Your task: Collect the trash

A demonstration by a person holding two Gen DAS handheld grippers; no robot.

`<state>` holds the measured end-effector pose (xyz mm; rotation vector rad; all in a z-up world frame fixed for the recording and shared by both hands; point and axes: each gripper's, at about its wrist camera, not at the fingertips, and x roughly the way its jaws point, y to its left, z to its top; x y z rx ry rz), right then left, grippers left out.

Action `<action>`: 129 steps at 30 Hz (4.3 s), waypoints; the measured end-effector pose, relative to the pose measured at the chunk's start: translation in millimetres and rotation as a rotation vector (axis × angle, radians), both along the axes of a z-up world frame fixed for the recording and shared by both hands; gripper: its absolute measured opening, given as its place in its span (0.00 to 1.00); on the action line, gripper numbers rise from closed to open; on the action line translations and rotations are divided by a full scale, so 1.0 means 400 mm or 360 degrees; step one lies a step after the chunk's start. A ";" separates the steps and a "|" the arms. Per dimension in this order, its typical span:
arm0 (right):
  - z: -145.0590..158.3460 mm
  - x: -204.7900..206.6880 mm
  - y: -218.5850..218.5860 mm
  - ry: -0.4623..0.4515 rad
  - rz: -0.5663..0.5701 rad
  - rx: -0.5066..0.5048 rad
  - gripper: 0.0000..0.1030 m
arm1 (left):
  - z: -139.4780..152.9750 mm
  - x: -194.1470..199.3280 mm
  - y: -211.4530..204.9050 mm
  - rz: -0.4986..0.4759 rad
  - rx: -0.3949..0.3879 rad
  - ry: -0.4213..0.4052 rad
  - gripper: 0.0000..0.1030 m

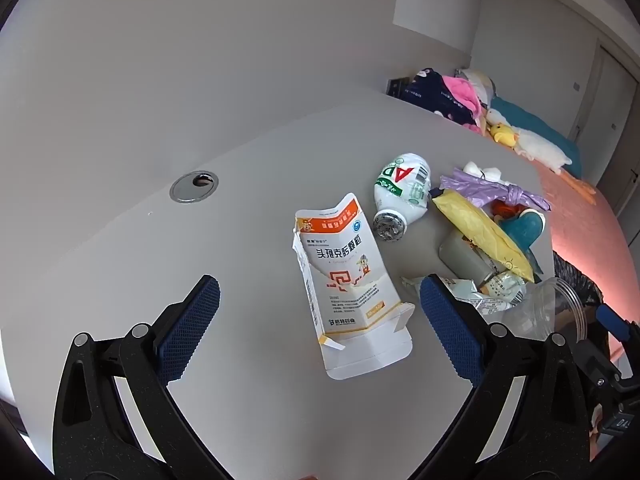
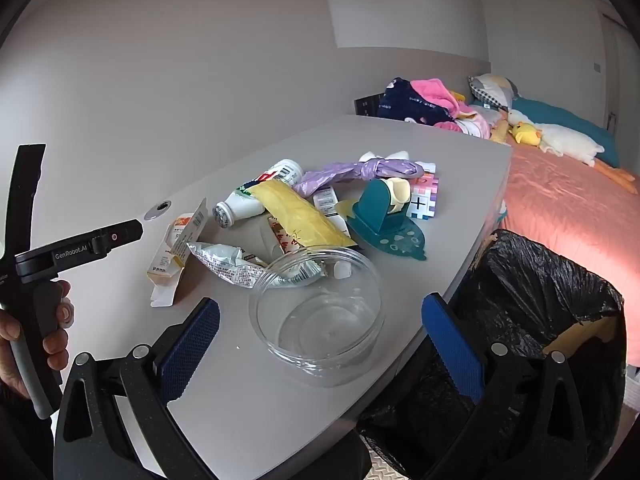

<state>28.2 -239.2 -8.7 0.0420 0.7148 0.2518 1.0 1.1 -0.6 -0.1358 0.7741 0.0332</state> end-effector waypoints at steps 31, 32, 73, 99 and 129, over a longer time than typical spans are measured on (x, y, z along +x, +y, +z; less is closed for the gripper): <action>-0.006 -0.003 -0.002 0.0008 -0.0001 0.0013 0.98 | 0.006 -0.006 -0.013 -0.0005 0.0091 -0.0013 0.94; -0.006 -0.002 -0.002 0.0008 -0.0001 0.0012 0.98 | 0.005 -0.006 -0.013 -0.0004 0.0089 -0.0014 0.94; -0.004 -0.005 -0.004 0.0010 -0.0001 0.0020 0.98 | 0.006 -0.011 -0.018 -0.0023 0.0101 -0.0009 0.94; -0.071 0.044 0.015 0.0027 0.0046 -0.0026 0.98 | -0.024 0.085 0.001 0.0059 0.0005 0.0109 0.94; -0.132 0.103 0.018 0.0013 0.0086 -0.0058 0.81 | -0.132 0.198 0.038 0.0199 -0.0066 0.0296 0.47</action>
